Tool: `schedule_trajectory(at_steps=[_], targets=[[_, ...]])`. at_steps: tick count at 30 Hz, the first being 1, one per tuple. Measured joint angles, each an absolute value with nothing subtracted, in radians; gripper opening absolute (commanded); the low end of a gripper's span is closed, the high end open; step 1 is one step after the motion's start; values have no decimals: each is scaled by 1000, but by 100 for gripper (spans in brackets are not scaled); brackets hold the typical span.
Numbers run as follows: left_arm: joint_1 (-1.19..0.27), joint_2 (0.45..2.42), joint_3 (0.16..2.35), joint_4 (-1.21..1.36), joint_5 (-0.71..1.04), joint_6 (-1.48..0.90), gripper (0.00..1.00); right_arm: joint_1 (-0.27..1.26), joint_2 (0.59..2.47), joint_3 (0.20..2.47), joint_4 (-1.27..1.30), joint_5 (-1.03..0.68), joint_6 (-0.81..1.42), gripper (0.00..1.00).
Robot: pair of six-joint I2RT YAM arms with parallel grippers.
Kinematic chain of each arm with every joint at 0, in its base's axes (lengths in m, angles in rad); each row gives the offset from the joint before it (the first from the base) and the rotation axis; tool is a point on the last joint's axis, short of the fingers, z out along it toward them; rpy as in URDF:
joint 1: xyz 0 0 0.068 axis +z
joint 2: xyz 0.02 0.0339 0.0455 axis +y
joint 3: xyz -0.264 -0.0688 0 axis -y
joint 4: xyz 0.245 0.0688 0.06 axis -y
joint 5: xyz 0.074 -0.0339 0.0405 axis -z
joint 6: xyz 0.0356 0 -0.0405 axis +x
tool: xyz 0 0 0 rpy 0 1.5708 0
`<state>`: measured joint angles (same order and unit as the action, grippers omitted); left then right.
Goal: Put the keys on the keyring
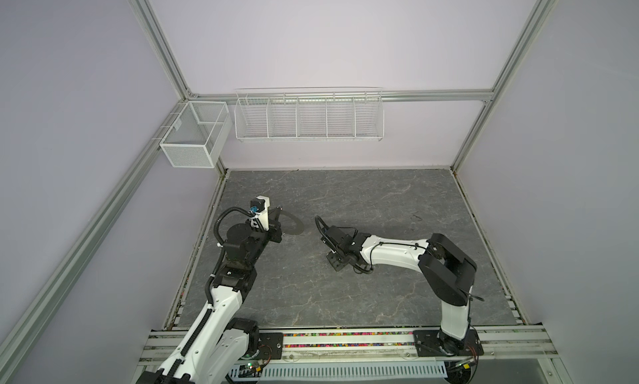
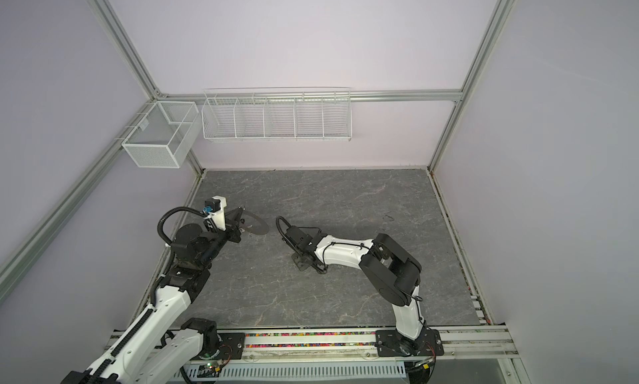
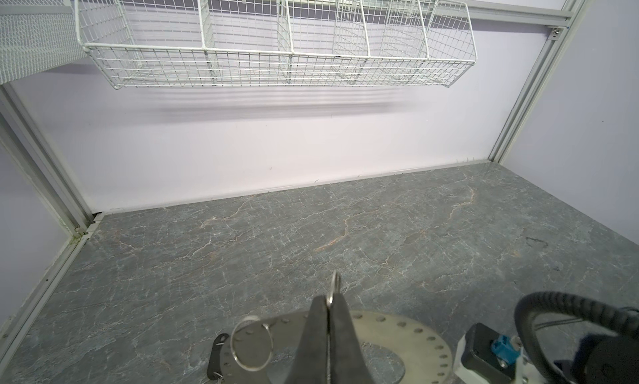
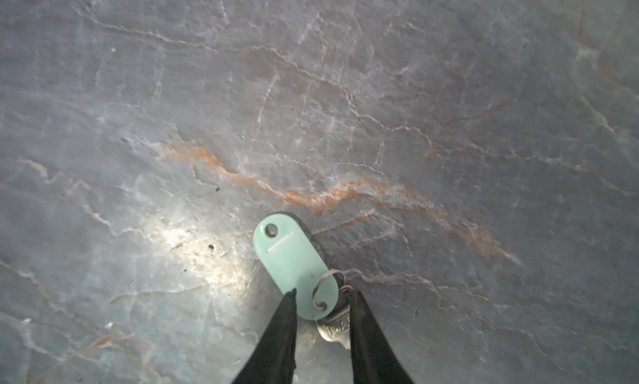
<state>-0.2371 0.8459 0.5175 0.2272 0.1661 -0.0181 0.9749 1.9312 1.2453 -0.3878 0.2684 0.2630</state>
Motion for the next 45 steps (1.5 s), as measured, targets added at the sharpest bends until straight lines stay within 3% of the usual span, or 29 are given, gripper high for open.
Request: schedule_trajectory(at_steps=[15, 26, 31, 45], targets=[[-242, 850, 517, 226, 166, -18, 0, 977, 1974, 1286, -393, 280, 263, 25], [-249, 857, 517, 226, 166, -18, 0, 978, 1976, 1288, -405, 290, 258, 8], [-249, 859, 517, 227, 166, -18, 0, 984, 1963, 1288, -412, 287, 213, 7], [-252, 862, 517, 227, 166, -18, 0, 1010, 1915, 1232, -411, 47, -42, 7]])
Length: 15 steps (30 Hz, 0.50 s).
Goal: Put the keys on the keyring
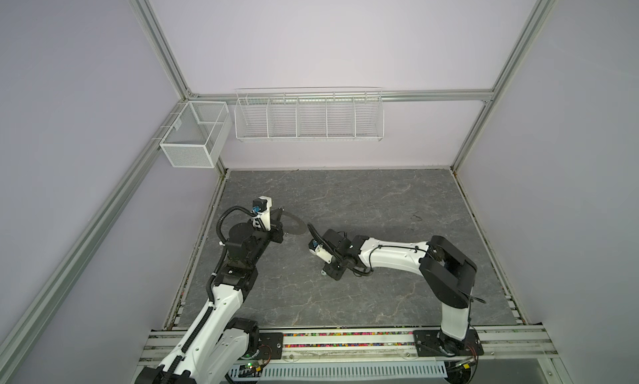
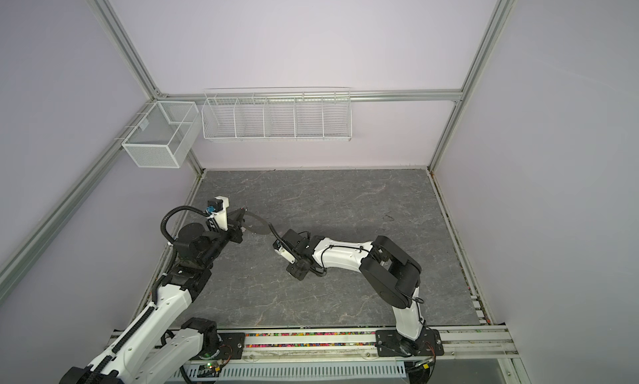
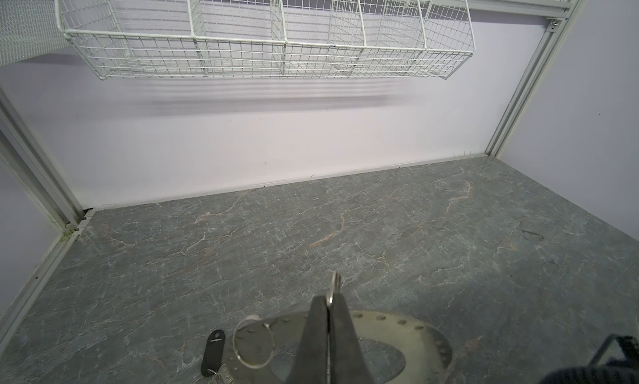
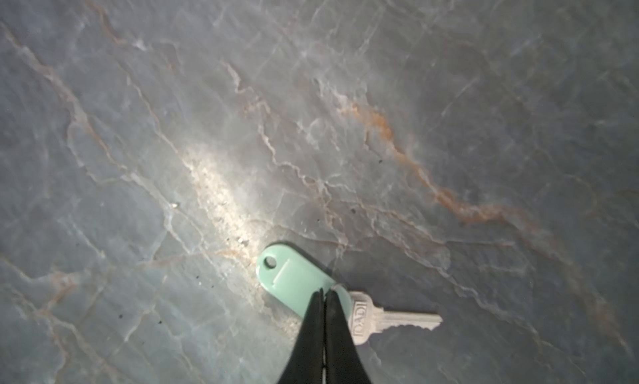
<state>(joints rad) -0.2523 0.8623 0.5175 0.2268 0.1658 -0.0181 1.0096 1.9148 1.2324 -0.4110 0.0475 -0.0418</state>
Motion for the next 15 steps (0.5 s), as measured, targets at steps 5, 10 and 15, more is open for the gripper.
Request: schedule_trajectory(at_steps=[5, 10, 15], targets=[[-257, 862, 517, 227, 165, -18, 0, 1010, 1908, 1229, -413, 45, -63, 7], [-257, 862, 517, 227, 165, -18, 0, 1010, 1898, 1220, -412, 68, -67, 16], [-258, 869, 517, 227, 165, -18, 0, 1010, 1891, 1218, -413, 116, -67, 27]])
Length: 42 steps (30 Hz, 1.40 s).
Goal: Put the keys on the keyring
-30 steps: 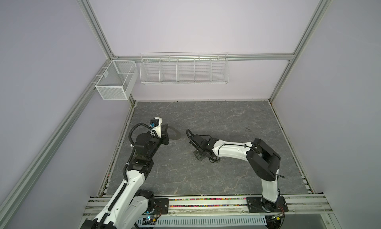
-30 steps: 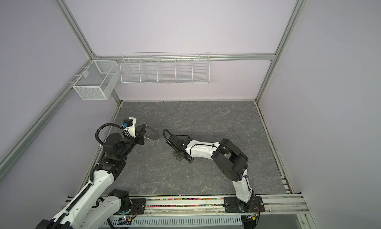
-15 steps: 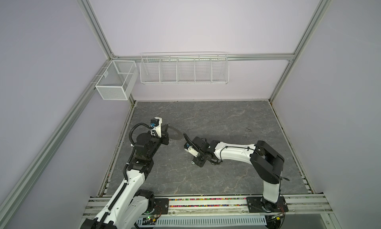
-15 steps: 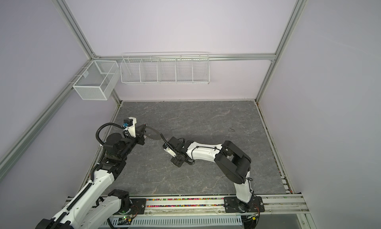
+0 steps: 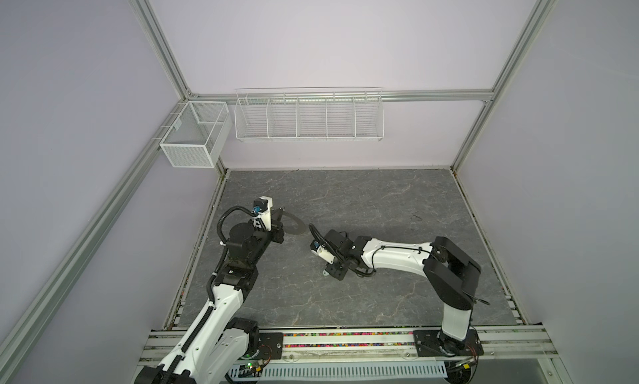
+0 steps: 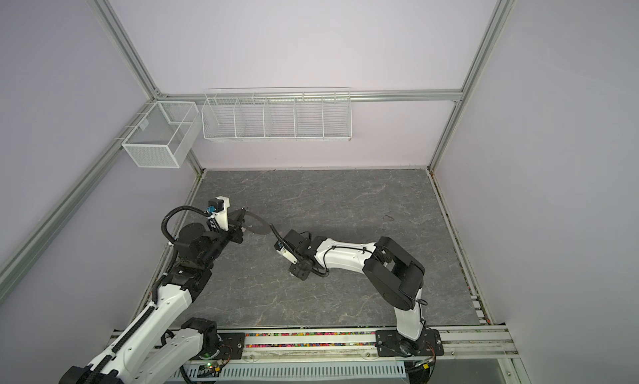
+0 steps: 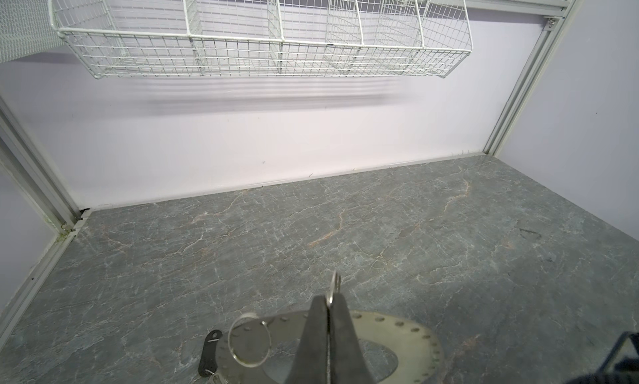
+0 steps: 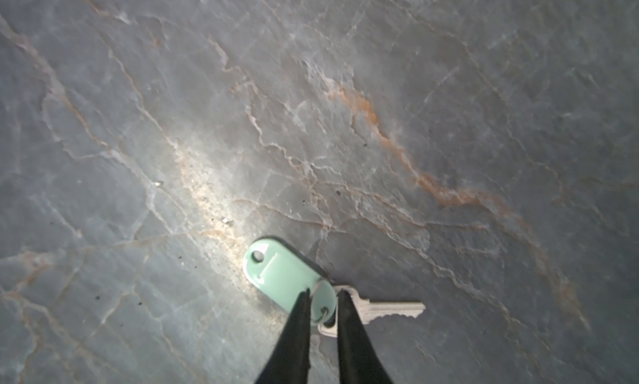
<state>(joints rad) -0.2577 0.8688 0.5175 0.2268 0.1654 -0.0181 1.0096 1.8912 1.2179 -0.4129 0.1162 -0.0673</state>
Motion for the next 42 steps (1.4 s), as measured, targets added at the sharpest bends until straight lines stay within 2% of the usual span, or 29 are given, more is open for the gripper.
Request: schedule_trajectory(at_steps=[8, 16, 24, 33, 42], targets=[[-260, 876, 517, 227, 165, -18, 0, 1010, 1816, 1159, -387, 155, -59, 35], [-263, 890, 517, 228, 165, -18, 0, 1012, 1774, 1151, -352, 145, -70, 35], [-268, 891, 517, 228, 165, -18, 0, 1047, 1824, 1151, -352, 141, -91, 34], [-271, 897, 517, 228, 165, -18, 0, 1052, 1859, 1151, -356, 181, -91, 29], [-276, 902, 518, 228, 162, -18, 0, 1052, 1885, 1155, -359, 203, -90, 16]])
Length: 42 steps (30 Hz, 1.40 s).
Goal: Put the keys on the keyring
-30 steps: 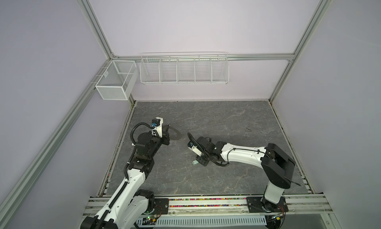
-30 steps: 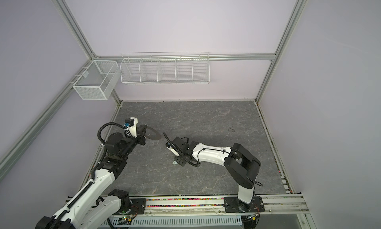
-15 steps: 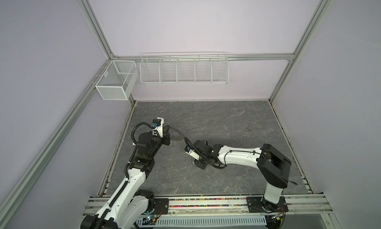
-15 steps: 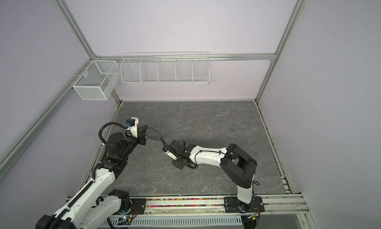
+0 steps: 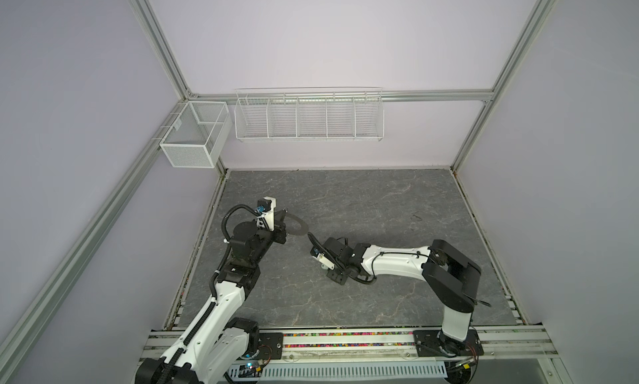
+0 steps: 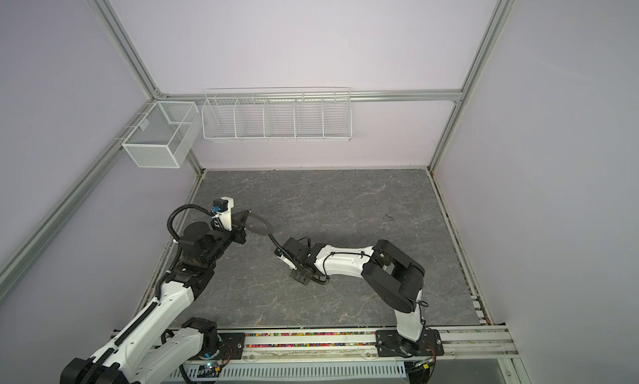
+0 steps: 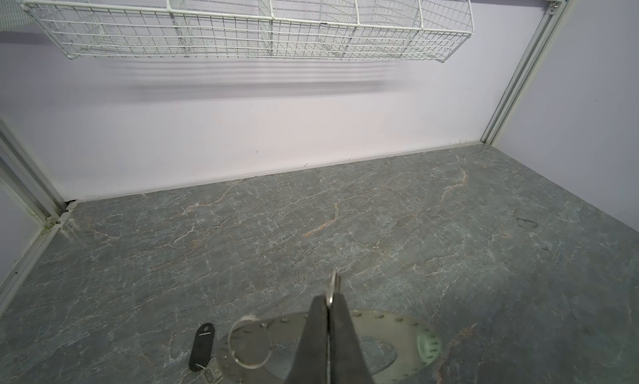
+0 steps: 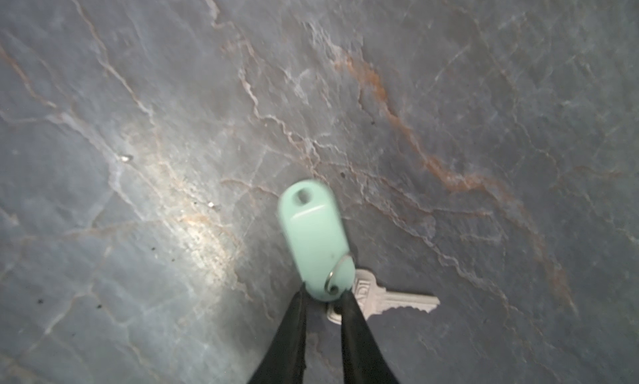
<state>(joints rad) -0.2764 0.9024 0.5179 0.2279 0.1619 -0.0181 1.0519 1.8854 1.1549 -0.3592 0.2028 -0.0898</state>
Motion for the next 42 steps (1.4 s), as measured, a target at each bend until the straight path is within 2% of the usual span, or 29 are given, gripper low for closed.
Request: schedule_trajectory(at_steps=[7, 11, 14, 27, 33, 42], targets=[[-277, 902, 517, 228, 162, -18, 0, 1050, 1885, 1155, -366, 217, -90, 12], [-278, 902, 518, 228, 162, -18, 0, 1048, 1885, 1155, -366, 221, -87, 25], [-278, 902, 517, 228, 162, -18, 0, 1044, 1885, 1155, -363, 220, -77, 29], [-282, 903, 518, 229, 162, -18, 0, 1041, 1930, 1242, -364, 147, -33, 37], [-282, 903, 517, 229, 157, -15, 0, 1020, 1958, 1247, -341, 107, -39, 46], [-282, 895, 517, 227, 154, -13, 0, 1008, 1982, 1261, -293, 28, -99, 43]])
